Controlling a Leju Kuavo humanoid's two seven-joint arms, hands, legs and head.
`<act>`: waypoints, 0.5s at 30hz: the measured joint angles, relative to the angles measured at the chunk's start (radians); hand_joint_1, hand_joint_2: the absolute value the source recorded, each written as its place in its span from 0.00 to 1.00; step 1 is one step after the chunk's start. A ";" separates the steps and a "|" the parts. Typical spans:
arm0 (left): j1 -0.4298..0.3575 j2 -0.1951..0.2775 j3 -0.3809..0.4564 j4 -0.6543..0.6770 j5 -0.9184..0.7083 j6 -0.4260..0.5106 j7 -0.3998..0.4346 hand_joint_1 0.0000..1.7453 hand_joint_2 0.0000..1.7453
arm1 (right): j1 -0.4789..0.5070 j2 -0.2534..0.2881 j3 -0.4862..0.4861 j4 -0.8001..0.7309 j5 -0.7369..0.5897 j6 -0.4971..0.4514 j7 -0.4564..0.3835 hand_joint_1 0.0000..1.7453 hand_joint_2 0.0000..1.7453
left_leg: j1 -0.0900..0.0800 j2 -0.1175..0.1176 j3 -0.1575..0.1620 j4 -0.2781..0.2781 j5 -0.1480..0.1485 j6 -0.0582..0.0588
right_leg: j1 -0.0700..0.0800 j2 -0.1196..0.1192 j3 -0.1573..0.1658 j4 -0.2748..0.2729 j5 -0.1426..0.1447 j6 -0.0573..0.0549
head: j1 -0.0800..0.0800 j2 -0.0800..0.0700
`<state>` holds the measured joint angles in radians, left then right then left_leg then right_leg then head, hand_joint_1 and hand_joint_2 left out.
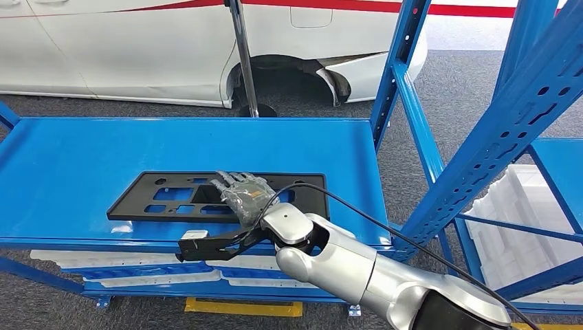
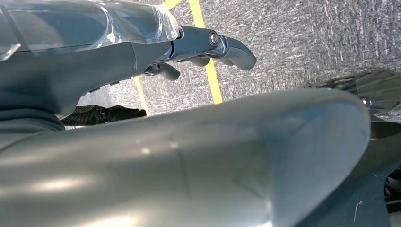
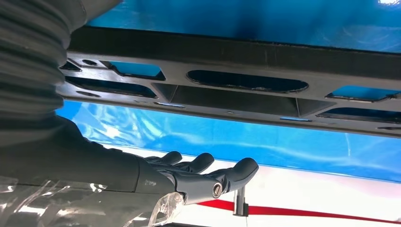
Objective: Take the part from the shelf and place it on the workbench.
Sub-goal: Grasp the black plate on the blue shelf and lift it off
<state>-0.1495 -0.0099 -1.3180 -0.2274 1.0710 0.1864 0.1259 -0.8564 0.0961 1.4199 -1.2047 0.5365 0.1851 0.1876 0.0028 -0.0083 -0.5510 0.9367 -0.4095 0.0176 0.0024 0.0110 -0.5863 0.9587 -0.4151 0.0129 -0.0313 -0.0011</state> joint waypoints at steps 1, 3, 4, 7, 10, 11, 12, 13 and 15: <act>0.000 0.000 0.000 0.000 0.000 0.000 0.000 0.00 0.00 | 0.001 0.001 0.001 0.000 0.000 0.001 -0.001 0.00 1.00 | 0.000 0.000 0.000 0.000 0.000 0.000 | 0.000 0.000 0.000 0.000 0.000 0.000 | 0.000 0.000; 0.000 0.000 0.000 0.000 0.000 0.000 0.000 0.00 0.00 | 0.003 0.003 0.003 0.000 0.001 0.003 -0.006 0.00 1.00 | 0.000 0.000 0.000 0.000 0.000 0.000 | 0.000 0.000 0.000 0.000 0.000 0.000 | 0.000 0.000; 0.000 0.000 0.000 0.000 -0.001 0.000 0.000 0.00 0.00 | 0.004 0.004 0.005 0.000 0.002 0.003 -0.009 0.00 1.00 | 0.000 0.000 0.000 0.000 0.000 0.000 | 0.000 0.000 0.000 0.000 0.000 0.000 | 0.000 0.000; 0.000 0.000 0.000 0.000 -0.001 0.000 0.000 0.00 0.00 | 0.008 0.009 0.008 0.003 0.005 0.004 -0.016 0.00 1.00 | 0.000 0.000 0.000 0.000 0.000 0.000 | 0.000 0.000 0.000 0.000 0.000 0.000 | 0.000 0.000; -0.001 0.000 0.000 0.000 -0.001 0.000 0.000 0.00 0.00 | 0.010 0.013 0.014 0.007 0.007 0.004 -0.017 0.00 1.00 | 0.000 0.000 0.000 0.000 0.000 0.000 | 0.000 0.000 0.000 0.000 0.000 0.000 | 0.000 0.000; -0.001 0.000 0.000 0.000 -0.001 0.000 0.000 0.00 0.00 | 0.010 0.014 0.016 0.008 0.007 0.004 -0.017 0.00 1.00 | 0.000 0.000 0.000 0.000 0.000 0.000 | 0.000 0.000 0.000 0.000 0.000 0.000 | 0.000 0.000; -0.001 0.000 0.000 0.000 -0.001 0.000 0.000 0.00 0.00 | 0.010 0.015 0.018 0.010 0.008 0.004 -0.019 0.00 1.00 | 0.000 0.000 0.000 0.000 0.000 0.000 | 0.000 0.000 0.000 0.000 0.000 0.000 | 0.000 0.000; -0.001 0.000 0.000 0.000 -0.001 0.000 0.000 0.00 0.00 | 0.010 0.016 0.020 0.011 0.008 0.004 -0.020 0.00 1.00 | 0.000 0.000 0.000 0.000 0.000 0.000 | 0.000 0.000 0.000 0.000 0.000 0.000 | 0.000 0.000; -0.001 0.000 0.000 0.000 -0.001 0.000 0.000 0.00 0.00 | 0.011 0.020 0.022 0.014 0.009 0.004 -0.026 0.00 1.00 | -0.001 0.000 -0.001 0.002 -0.002 0.006 | -0.004 -0.001 0.001 -0.003 0.002 0.003 | 0.000 0.000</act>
<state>-0.1503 -0.0097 -1.3181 -0.2274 1.0702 0.1862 0.1259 -0.8453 0.1161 1.4415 -1.1910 0.5451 0.1892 0.1614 0.0015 -0.0085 -0.5518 0.9388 -0.4113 0.0235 -0.0016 0.0104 -0.5855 0.9553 -0.4130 0.0163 -0.0313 -0.0011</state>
